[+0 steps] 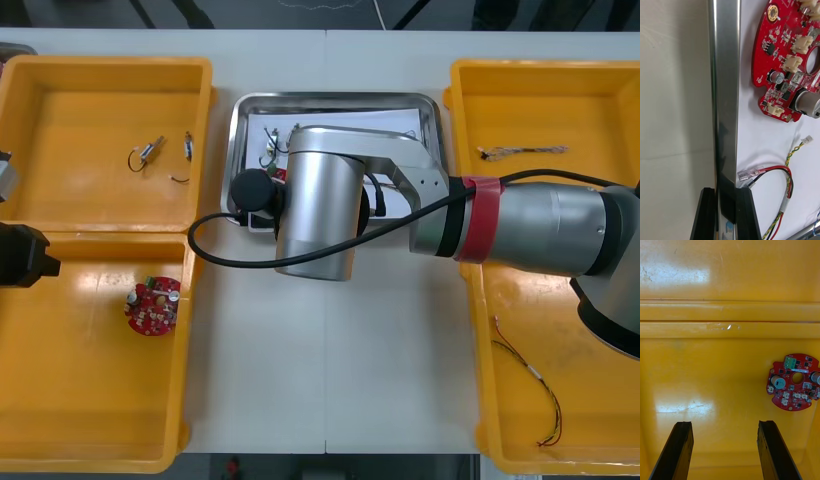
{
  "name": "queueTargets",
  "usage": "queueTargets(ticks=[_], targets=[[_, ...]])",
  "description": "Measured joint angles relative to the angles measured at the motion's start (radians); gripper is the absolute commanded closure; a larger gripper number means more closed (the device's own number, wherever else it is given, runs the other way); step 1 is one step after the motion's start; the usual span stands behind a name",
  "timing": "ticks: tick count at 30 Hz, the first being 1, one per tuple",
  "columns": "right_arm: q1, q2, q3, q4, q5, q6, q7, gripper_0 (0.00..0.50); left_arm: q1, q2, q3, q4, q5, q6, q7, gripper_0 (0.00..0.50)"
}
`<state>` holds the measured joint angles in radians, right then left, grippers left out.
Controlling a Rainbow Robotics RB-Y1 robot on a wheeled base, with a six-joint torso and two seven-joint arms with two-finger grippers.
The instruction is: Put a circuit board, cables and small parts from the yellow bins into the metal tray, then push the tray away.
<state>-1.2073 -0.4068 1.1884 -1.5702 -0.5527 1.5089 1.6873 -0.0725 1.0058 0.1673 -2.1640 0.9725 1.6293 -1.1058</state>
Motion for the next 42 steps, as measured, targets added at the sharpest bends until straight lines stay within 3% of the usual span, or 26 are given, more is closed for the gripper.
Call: queueTargets(ticks=[3, 12, 42], targets=[[-0.026, 0.013, 0.0, 0.052, -0.033, -0.02, 0.002, 0.5, 0.0, 0.0, 0.0, 0.0, 0.0, 0.0, 0.0, 0.0], [-0.069, 0.062, 0.0, 0.172, -0.038, -0.098, 0.002, 0.5, 0.0, 0.0, 0.0, 0.0, 0.0, 0.0, 0.0, 0.0], [-0.113, 0.067, 0.0, 0.409, -0.04, -0.343, 0.128, 0.5, 0.0, 0.0, 0.0, 0.0, 0.0, 0.0, 0.0, 0.0]])
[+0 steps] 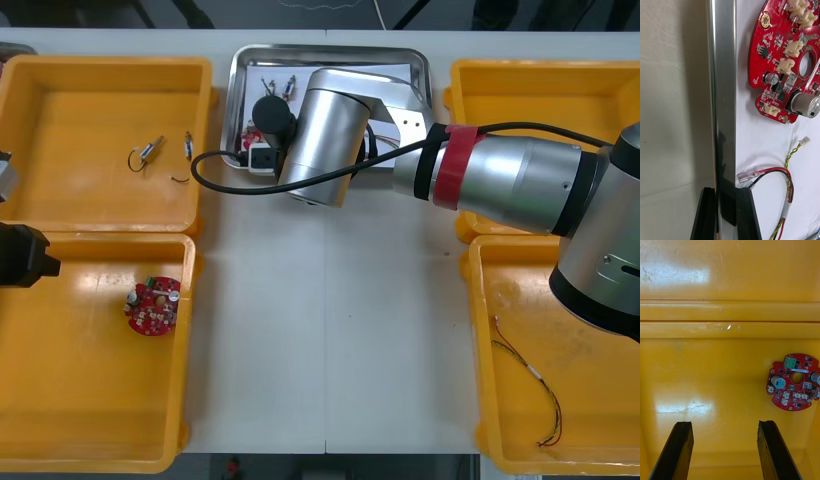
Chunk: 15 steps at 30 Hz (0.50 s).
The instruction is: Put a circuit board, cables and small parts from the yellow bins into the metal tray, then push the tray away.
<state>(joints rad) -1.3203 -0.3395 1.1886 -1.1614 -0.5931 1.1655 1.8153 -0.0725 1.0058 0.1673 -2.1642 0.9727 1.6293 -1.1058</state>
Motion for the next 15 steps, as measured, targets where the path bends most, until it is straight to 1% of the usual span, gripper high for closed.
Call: queueTargets(ticks=[6, 10, 15], targets=[[-0.008, 0.006, 0.0, 0.054, 0.0, -0.043, 0.058, 0.5, 0.0, 0.0, 0.0, 0.0, 0.0, 0.0, 0.0, 0.0], [-0.014, 0.01, 0.0, 0.086, 0.0, -0.076, 0.062, 0.5, 0.0, 0.0, 0.0, 0.0, 0.0, 0.0, 0.0, 0.0], [-0.016, 0.015, 0.0, 0.105, 0.0, -0.088, 0.062, 0.5, 0.0, 0.0, 0.0, 0.0, 0.0, 0.0, 0.0, 0.0]])
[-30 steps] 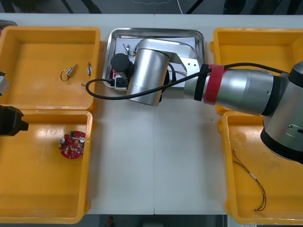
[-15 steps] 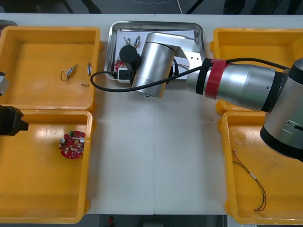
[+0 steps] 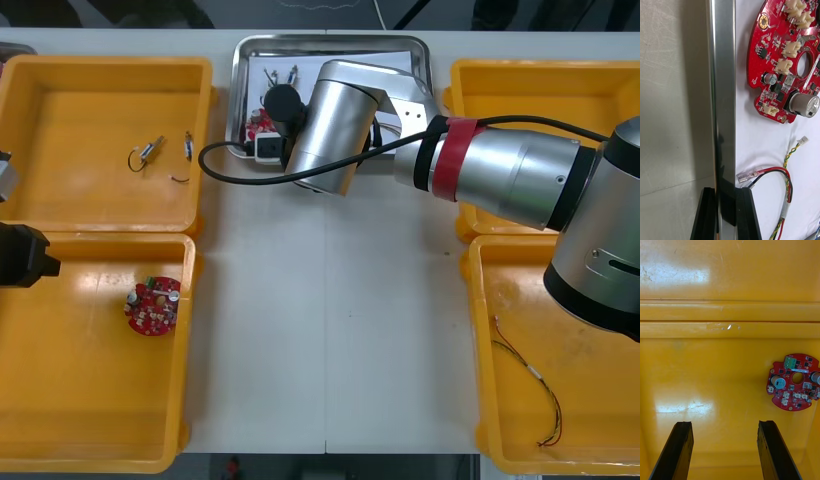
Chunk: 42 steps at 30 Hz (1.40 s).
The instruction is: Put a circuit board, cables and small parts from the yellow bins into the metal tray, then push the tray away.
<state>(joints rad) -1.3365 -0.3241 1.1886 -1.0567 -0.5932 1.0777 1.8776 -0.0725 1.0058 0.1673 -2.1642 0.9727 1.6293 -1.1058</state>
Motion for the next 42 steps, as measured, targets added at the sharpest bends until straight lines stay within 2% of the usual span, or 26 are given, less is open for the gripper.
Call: queueTargets(ticks=[1, 2, 3, 4, 6, 14, 21, 28, 34, 42], targets=[[0.0, 0.0, 0.0, 0.001, 0.0, -0.002, 0.0, 0.467, 0.0, 0.0, 0.0, 0.0, 0.0, 0.0, 0.0, 0.0], [0.0, 0.0, 0.0, 0.002, 0.0, -0.002, 0.0, 0.393, 0.0, 0.0, 0.0, 0.0, 0.0, 0.0, 0.0, 0.0], [0.0, 0.001, 0.0, 0.003, 0.0, -0.002, 0.0, 0.212, 0.0, 0.0, 0.0, 0.0, 0.0, 0.0, 0.0, 0.0], [0.0, 0.001, 0.0, 0.004, 0.0, -0.002, 0.0, 0.081, 0.0, 0.0, 0.0, 0.0, 0.0, 0.0, 0.0, 0.0], [0.0, 0.002, 0.0, 0.007, 0.0, -0.003, 0.0, 0.0, 0.0, 0.0, 0.0, 0.0, 0.0, 0.0, 0.0, 0.0], [-0.006, 0.005, 0.0, 0.009, 0.0, 0.013, 0.0, 0.0, 0.0, 0.0, 0.0, 0.0, 0.0, 0.0, 0.0, 0.0], [-0.006, 0.006, -0.039, -0.052, -0.023, 0.159, 0.0, 0.0, 0.0, 0.0, 0.0, 0.0, 0.0, 0.0, 0.0, 0.0], [0.091, 0.008, -0.252, -0.247, 0.041, 0.346, 0.0, 0.0, 0.0, 0.0, 0.0, 0.0, 0.0, 0.0, 0.0, 0.0], [0.191, 0.008, -0.38, -0.444, 0.108, 0.554, 0.0, 0.0, 0.0, 0.0, 0.0, 0.0, 0.0, 0.0, 0.0, 0.0], [0.349, 0.008, -0.561, -0.714, 0.143, 0.832, 0.0, 0.0, 0.0, 0.0, 0.0, 0.0, 0.0, 0.0, 0.0, 0.0]])
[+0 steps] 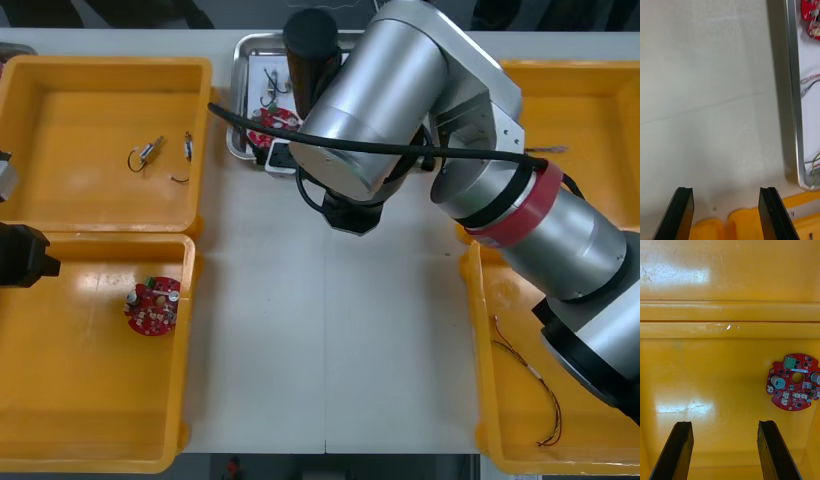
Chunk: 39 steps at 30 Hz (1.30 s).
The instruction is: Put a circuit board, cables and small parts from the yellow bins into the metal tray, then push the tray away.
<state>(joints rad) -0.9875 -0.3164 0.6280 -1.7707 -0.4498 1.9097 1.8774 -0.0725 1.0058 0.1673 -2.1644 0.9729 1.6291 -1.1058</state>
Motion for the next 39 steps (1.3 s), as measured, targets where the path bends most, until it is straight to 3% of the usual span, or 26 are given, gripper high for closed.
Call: queueTargets(ticks=[10, 18, 22, 36, 39], targets=[[0.174, -0.04, -0.161, -0.277, 0.056, 0.007, -0.002, 0.0, 0.0, 0.0, 0.0, 0.0, 0.0, 0.0, 0.0, 0.0], [0.342, -0.138, -0.297, -0.431, 0.062, 0.007, -0.019, 0.0, 0.0, 0.0, 0.0, 0.0, 0.0, -0.001, 0.0, 0.0], [0.404, -0.164, -0.377, -0.465, 0.063, 0.007, -0.023, 0.0, 0.0, 0.0, 0.0, 0.0, 0.0, -0.001, 0.0, 0.0], [0.573, -0.17, -0.731, -0.517, 0.053, 0.007, -0.095, 0.0, 0.0, 0.0, 0.0, -0.001, 0.0, -0.001, 0.0, 0.0], [0.614, -0.184, -0.77, -0.518, 0.015, 0.007, -0.195, 0.0, 0.0, 0.0, 0.0, -0.001, 0.0, -0.001, 0.0, 0.0]])
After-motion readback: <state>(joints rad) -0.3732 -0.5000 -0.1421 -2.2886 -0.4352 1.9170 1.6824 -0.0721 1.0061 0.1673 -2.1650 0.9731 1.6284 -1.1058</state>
